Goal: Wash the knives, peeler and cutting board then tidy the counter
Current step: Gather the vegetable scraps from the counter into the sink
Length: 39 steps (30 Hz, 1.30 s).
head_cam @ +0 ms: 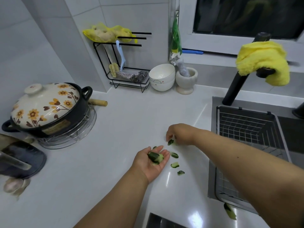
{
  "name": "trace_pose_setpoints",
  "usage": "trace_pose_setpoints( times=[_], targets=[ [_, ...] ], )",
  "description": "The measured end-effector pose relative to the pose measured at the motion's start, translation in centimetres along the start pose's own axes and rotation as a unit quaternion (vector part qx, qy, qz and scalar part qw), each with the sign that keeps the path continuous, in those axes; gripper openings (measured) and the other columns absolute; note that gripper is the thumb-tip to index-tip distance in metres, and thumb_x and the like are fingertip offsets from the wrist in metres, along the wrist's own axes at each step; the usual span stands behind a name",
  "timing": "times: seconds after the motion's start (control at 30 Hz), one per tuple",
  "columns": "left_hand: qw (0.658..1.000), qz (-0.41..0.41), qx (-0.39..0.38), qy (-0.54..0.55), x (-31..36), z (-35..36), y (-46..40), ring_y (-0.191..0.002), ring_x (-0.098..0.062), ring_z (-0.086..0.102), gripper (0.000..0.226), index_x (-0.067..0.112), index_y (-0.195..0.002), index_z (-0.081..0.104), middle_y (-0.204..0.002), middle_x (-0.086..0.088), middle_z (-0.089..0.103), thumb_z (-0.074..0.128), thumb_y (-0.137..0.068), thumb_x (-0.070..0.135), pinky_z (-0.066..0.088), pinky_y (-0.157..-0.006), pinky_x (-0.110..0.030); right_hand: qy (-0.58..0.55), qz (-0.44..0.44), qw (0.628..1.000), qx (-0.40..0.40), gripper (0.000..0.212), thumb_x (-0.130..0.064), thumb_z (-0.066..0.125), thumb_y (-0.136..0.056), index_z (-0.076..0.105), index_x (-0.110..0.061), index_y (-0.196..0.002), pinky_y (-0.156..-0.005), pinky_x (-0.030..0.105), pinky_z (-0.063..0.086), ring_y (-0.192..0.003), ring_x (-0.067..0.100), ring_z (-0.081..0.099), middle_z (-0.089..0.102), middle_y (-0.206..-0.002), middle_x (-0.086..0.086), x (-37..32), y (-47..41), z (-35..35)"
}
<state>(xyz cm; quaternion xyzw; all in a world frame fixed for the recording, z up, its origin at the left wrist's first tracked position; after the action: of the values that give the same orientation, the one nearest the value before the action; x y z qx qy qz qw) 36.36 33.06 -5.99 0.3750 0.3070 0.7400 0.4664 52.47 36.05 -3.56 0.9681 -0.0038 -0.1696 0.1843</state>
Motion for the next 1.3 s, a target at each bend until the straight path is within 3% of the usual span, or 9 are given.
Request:
trace_pose_setpoints(
  times=[0.3,0.47,0.6,0.7,0.83,0.93,1.1,1.17,1.3],
  targets=[
    [1.000,0.009,0.016,0.010,0.2,-0.8,0.7,-0.096,-0.034,0.060,0.050,-0.009,-0.106,0.060,-0.107,-0.025,0.057,0.035,-0.103,0.035,0.050,-0.087,-0.043,0.052,0.017,0.998,-0.022,0.017,-0.010,0.059,-0.084,0.067,-0.010,-0.100,-0.080,0.029,0.048,-0.097,0.022,0.058,0.064,-0.106,0.004,-0.3,0.1,0.5],
    [0.999,0.015,0.006,0.029,0.1,-0.6,0.9,-0.099,-0.033,0.060,0.048,-0.007,-0.112,0.057,-0.109,-0.024,0.059,0.035,-0.103,0.034,0.050,-0.085,-0.044,-0.201,-0.011,0.979,0.044,0.009,-0.008,0.071,-0.079,0.065,-0.014,-0.079,-0.055,0.018,0.051,-0.055,0.009,0.059,0.063,-0.072,-0.004,-3.8,1.4,-2.3],
    [0.996,0.022,-0.026,0.077,0.0,-0.6,1.3,-0.108,-0.036,0.061,0.045,-0.006,-0.116,0.055,-0.118,-0.025,0.062,0.033,-0.103,0.032,0.052,-0.079,-0.047,-0.194,-0.062,0.978,-0.040,0.011,-0.017,0.072,-0.083,0.075,-0.009,-0.090,-0.067,0.022,0.054,-0.066,0.007,0.063,0.072,-0.079,-0.001,-7.5,1.5,-1.6],
    [0.995,0.044,-0.010,0.084,0.6,-1.9,1.6,-0.103,-0.034,0.061,0.046,-0.007,-0.112,0.059,-0.114,-0.025,0.061,0.035,-0.103,0.031,0.052,-0.075,-0.044,-0.202,-0.036,0.979,0.013,0.014,-0.018,0.067,-0.087,0.074,-0.008,-0.095,-0.061,0.018,0.050,-0.063,0.005,0.059,0.070,-0.083,0.001,-6.4,0.5,-2.4],
    [0.992,0.073,0.015,0.103,1.7,-4.2,2.3,-0.098,-0.033,0.061,0.047,-0.008,-0.106,0.061,-0.107,-0.024,0.060,0.034,-0.103,0.030,0.051,-0.076,-0.042,-0.033,0.008,0.999,0.034,0.032,-0.024,0.071,-0.082,0.065,-0.012,-0.112,-0.076,0.022,0.041,-0.097,0.015,0.058,0.060,-0.104,-0.002,-5.5,-0.8,-0.4],
    [0.989,0.089,0.022,0.120,2.2,-5.5,2.7,-0.093,-0.032,0.061,0.047,-0.008,-0.103,0.060,-0.102,-0.023,0.060,0.033,-0.103,0.030,0.050,-0.076,-0.041,0.013,0.001,1.000,-0.004,0.049,-0.031,0.078,-0.075,0.059,-0.012,-0.116,-0.079,0.025,0.041,-0.103,0.021,0.054,0.053,-0.111,0.002,-7.0,-1.3,2.2],
    [0.988,0.093,0.031,0.123,2.4,-6.4,3.0,-0.093,-0.032,0.061,0.047,-0.008,-0.103,0.060,-0.101,-0.023,0.060,0.033,-0.104,0.030,0.051,-0.073,-0.041,0.030,-0.013,0.999,0.017,0.022,-0.009,0.060,-0.085,0.063,-0.006,-0.106,-0.073,0.024,0.036,-0.095,0.022,0.053,0.062,-0.112,0.009,-8.4,-1.5,3.0],
    [0.988,0.088,0.030,0.121,2.3,-6.5,3.0,-0.096,-0.032,0.060,0.047,-0.008,-0.103,0.060,-0.104,-0.023,0.060,0.033,-0.103,0.031,0.051,-0.073,-0.042,0.048,-0.010,0.999,0.008,0.019,-0.007,0.059,-0.085,0.064,-0.005,-0.103,-0.071,0.025,0.035,-0.088,0.019,0.050,0.063,-0.110,0.010,-8.7,-1.4,3.3],
    [0.988,0.087,0.025,0.125,2.6,-6.4,3.2,-0.098,-0.033,0.059,0.048,-0.008,-0.103,0.059,-0.107,-0.025,0.059,0.032,-0.103,0.032,0.050,-0.077,-0.042,0.048,0.008,0.999,0.010,0.019,-0.006,0.058,-0.084,0.064,-0.003,-0.102,-0.071,0.026,0.039,-0.098,0.025,0.058,0.064,-0.109,0.011,-8.0,-0.8,3.1]
  ],
)
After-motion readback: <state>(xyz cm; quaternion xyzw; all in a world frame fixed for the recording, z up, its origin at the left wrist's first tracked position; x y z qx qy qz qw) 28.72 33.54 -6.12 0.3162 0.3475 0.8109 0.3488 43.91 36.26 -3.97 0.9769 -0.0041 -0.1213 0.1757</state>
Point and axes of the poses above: each hand's wrist, its own y-axis away from the middle knuckle, its own z-axis out of the palm, x = y × z, the point moved 6 cm from there along -y, towards the middle knuckle
